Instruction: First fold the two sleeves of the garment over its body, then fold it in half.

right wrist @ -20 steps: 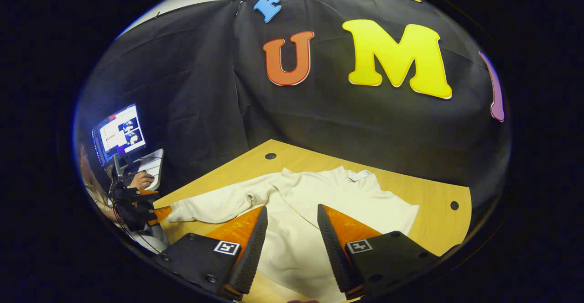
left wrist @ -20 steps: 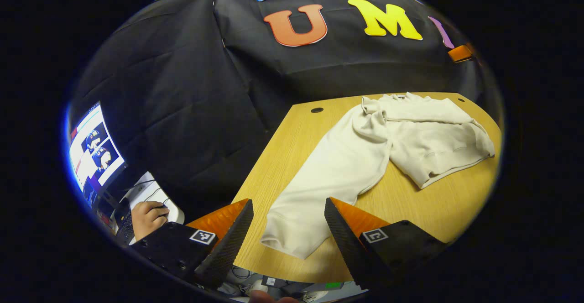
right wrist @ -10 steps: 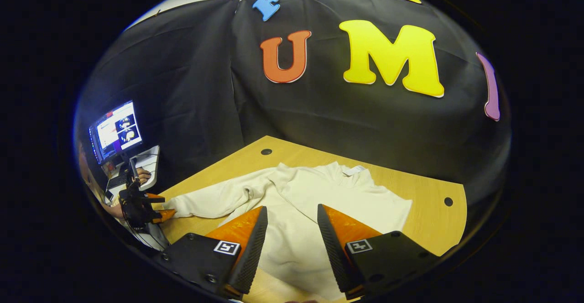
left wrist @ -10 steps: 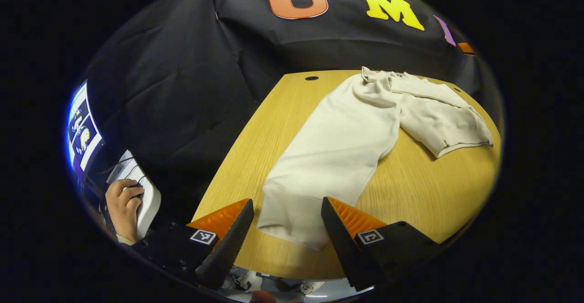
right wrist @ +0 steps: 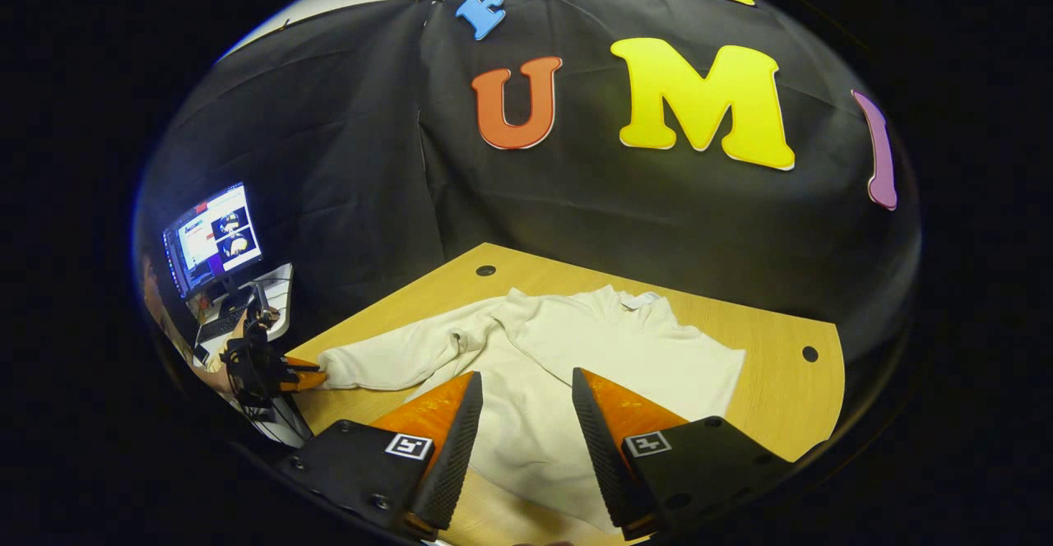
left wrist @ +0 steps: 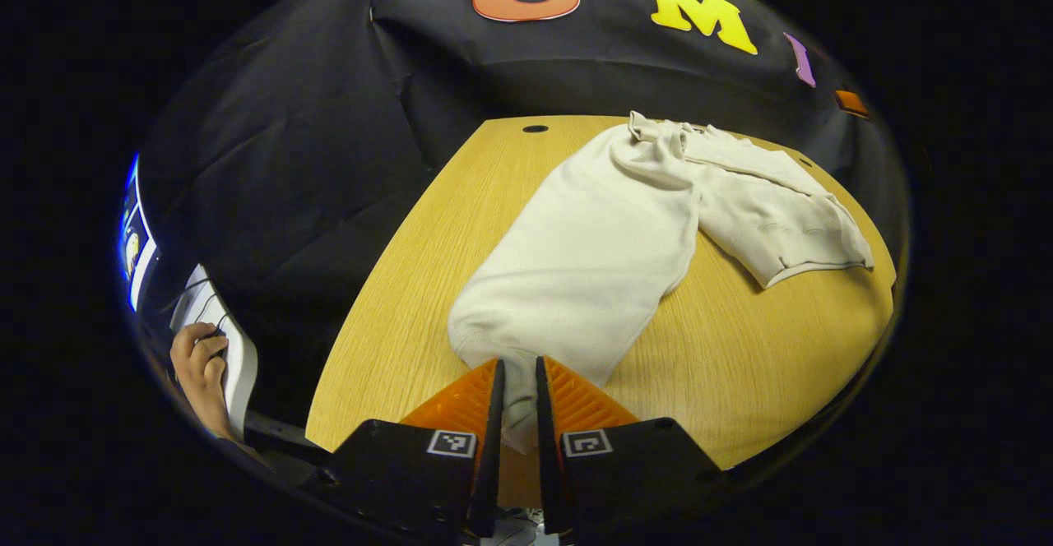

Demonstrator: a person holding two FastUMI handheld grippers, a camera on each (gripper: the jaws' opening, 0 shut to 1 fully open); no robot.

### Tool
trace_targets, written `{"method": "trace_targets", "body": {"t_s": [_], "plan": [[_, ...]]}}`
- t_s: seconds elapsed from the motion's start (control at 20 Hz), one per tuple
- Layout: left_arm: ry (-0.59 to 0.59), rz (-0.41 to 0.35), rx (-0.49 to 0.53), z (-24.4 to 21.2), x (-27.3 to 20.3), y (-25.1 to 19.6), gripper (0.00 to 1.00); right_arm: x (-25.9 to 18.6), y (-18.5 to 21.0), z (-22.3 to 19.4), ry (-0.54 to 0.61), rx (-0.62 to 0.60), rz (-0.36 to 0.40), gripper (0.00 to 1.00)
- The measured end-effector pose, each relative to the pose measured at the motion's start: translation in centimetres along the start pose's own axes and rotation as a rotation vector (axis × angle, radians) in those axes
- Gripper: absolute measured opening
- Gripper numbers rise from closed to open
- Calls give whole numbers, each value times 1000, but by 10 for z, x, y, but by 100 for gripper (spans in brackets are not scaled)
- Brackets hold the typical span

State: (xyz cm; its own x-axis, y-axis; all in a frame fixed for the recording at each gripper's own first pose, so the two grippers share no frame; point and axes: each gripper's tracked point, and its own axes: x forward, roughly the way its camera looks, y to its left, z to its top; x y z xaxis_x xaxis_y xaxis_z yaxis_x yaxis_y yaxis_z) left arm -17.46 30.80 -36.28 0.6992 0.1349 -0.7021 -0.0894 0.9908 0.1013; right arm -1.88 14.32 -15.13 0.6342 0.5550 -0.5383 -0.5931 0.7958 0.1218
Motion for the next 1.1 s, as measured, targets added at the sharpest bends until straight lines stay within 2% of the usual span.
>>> {"method": "trace_targets", "body": {"t_s": [0.05,0.1,0.15,0.35,0.5,0.75,1.1], "plan": [[-10,7,-13,4,-2,1,21,-3,-3,-1,0,12,-2,70],[-10,1,-38,7,-3,1,9,-6,-5,-3,0,20,-9,70],[14,-12,-76,4,-2,-1,4,-9,-7,-4,-3,25,-9,70],[22,-1,-188,16,-9,10,3,-16,-11,-8,-2,62,-12,70],[-37,-4,-257,55,-24,17,3,-21,-15,-9,-9,81,-14,68],[-171,-44,-229,152,-48,23,3,-32,-34,-11,-39,134,-22,70],[-298,-87,-204,279,-53,10,3,-58,-74,-10,-104,228,-90,68]]}}
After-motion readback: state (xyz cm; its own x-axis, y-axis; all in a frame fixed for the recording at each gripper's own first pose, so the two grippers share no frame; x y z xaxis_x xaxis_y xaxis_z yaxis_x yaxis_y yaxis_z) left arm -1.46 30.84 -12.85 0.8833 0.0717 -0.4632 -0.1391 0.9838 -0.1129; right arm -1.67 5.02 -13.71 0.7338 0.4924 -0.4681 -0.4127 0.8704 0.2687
